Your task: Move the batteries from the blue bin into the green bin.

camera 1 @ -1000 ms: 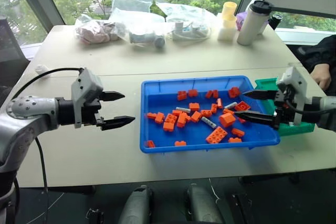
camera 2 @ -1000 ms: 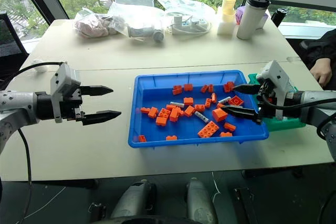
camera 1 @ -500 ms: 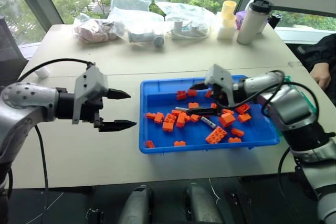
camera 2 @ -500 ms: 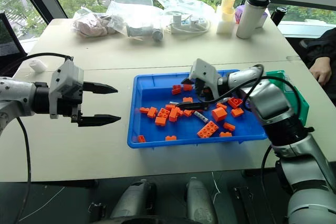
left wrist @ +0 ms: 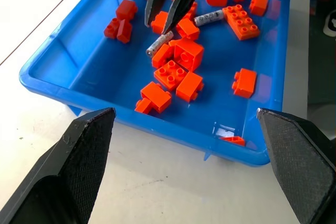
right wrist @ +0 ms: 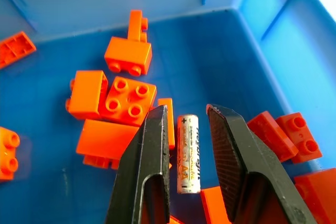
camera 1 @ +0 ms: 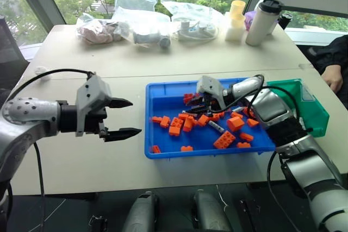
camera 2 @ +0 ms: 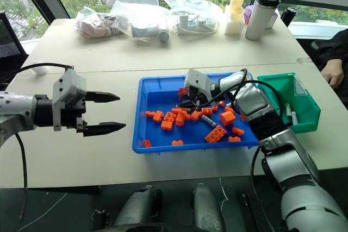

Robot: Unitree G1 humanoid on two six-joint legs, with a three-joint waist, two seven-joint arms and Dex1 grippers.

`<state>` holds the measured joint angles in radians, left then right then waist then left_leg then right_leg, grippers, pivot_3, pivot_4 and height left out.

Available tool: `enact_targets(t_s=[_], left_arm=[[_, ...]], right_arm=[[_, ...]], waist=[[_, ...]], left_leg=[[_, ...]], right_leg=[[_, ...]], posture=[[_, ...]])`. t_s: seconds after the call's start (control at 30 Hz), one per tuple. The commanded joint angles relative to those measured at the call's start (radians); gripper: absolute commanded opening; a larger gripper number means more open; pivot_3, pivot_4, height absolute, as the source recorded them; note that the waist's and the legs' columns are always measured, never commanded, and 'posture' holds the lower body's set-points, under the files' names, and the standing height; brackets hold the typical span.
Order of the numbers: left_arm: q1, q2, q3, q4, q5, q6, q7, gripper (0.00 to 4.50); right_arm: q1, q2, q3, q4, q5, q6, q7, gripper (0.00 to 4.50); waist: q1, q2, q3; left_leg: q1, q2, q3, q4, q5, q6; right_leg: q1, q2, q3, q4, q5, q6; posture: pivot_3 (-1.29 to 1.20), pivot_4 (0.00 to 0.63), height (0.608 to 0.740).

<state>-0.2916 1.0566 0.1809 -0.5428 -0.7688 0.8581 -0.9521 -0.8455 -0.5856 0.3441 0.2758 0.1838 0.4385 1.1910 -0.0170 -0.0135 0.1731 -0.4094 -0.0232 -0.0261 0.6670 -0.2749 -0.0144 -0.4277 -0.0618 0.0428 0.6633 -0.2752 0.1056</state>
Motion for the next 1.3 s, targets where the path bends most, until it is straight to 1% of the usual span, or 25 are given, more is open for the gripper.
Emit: enact_targets(t_s=[0.03, 0.23, 0.43, 0.7, 1.03, 1.1, 1.17, 1.2, 1.3], left_arm=[[-0.016, -0.001, 0.021, -0.011, -0.003, -0.010, 0.008, 4.50], [-0.038, -0.013, -0.010, 0.003, 0.011, -0.022, 0.009, 4.50], [-0.042, -0.018, -0.017, 0.006, 0.018, -0.026, 0.006, 4.50], [-0.038, -0.023, -0.024, 0.000, 0.028, -0.029, 0.016, 4.50], [-0.028, -0.030, -0.033, -0.004, 0.051, -0.038, 0.023, 4.50], [-0.028, -0.033, -0.033, -0.004, 0.053, -0.039, 0.024, 4.50], [-0.028, -0.036, -0.033, -0.004, 0.055, -0.040, 0.025, 4.50], [-0.028, -0.037, -0.033, -0.004, 0.056, -0.040, 0.025, 4.50], [-0.026, -0.039, -0.033, -0.002, 0.058, -0.042, 0.022, 4.50]], right_arm=[[-0.014, -0.016, -0.036, -0.013, -0.014, -0.009, 0.001, 1.51], [0.005, -0.017, -0.016, 0.000, -0.060, -0.040, 0.015, 1.51], [0.010, -0.005, 0.003, 0.022, -0.099, -0.070, 0.023, 1.51], [-0.012, 0.039, 0.044, 0.135, -0.180, -0.148, 0.026, 1.51], [-0.034, 0.085, 0.058, 0.222, -0.227, -0.163, 0.048, 1.51], [-0.034, 0.085, 0.064, 0.228, -0.238, -0.169, 0.055, 0.93], [-0.036, 0.088, 0.058, 0.227, -0.240, -0.170, 0.054, 0.20], [-0.037, 0.088, 0.054, 0.223, -0.239, -0.171, 0.055, 0.01], [-0.043, 0.088, 0.034, 0.204, -0.228, -0.159, 0.050, 0.02]], waist=[[0.000, 0.000, 0.000], [0.000, 0.000, 0.000], [-0.001, 0.000, 0.000], [-0.002, 0.000, 0.000], [-0.002, 0.000, 0.000], [-0.002, 0.000, 0.000], [-0.002, 0.000, 0.000], [-0.002, 0.000, 0.000], [-0.002, 0.000, 0.000]], left_leg=[[0.000, 0.000, 0.000, 0.000, 0.000, 0.000], [0.000, 0.000, 0.000, 0.000, 0.000, 0.000], [0.000, 0.000, 0.000, 0.000, 0.000, 0.000], [0.000, 0.000, 0.000, 0.000, 0.000, 0.000], [0.000, 0.000, 0.000, 0.000, 0.000, 0.000], [0.000, 0.000, 0.000, 0.000, 0.000, 0.000], [0.000, 0.000, 0.000, 0.000, 0.000, 0.000], [0.000, 0.000, 0.000, 0.000, 0.000, 0.000], [0.001, 0.000, 0.000, 0.000, 0.000, 0.000]], right_leg=[[0.000, 0.000, 0.000, 0.000, 0.000, 0.000], [0.000, 0.000, 0.000, 0.000, 0.000, 0.000], [0.000, 0.001, 0.000, 0.000, 0.000, 0.000], [0.000, 0.001, 0.000, 0.000, 0.000, 0.000], [0.000, 0.001, 0.000, 0.000, 0.000, 0.000], [0.000, 0.001, 0.000, 0.000, 0.000, 0.000], [0.000, 0.001, 0.000, 0.000, 0.000, 0.000], [0.000, 0.001, 0.000, 0.000, 0.000, 0.000], [0.000, 0.001, 0.000, 0.000, 0.000, 0.000]], posture=[[0.00, 0.150, 0.740], [0.00, 0.150, 0.740], [0.00, 0.150, 0.740], [0.00, 0.150, 0.740], [0.00, 0.150, 0.740], [0.00, 0.150, 0.740], [0.00, 0.150, 0.740], [0.00, 0.150, 0.740], [0.00, 0.150, 0.740]])
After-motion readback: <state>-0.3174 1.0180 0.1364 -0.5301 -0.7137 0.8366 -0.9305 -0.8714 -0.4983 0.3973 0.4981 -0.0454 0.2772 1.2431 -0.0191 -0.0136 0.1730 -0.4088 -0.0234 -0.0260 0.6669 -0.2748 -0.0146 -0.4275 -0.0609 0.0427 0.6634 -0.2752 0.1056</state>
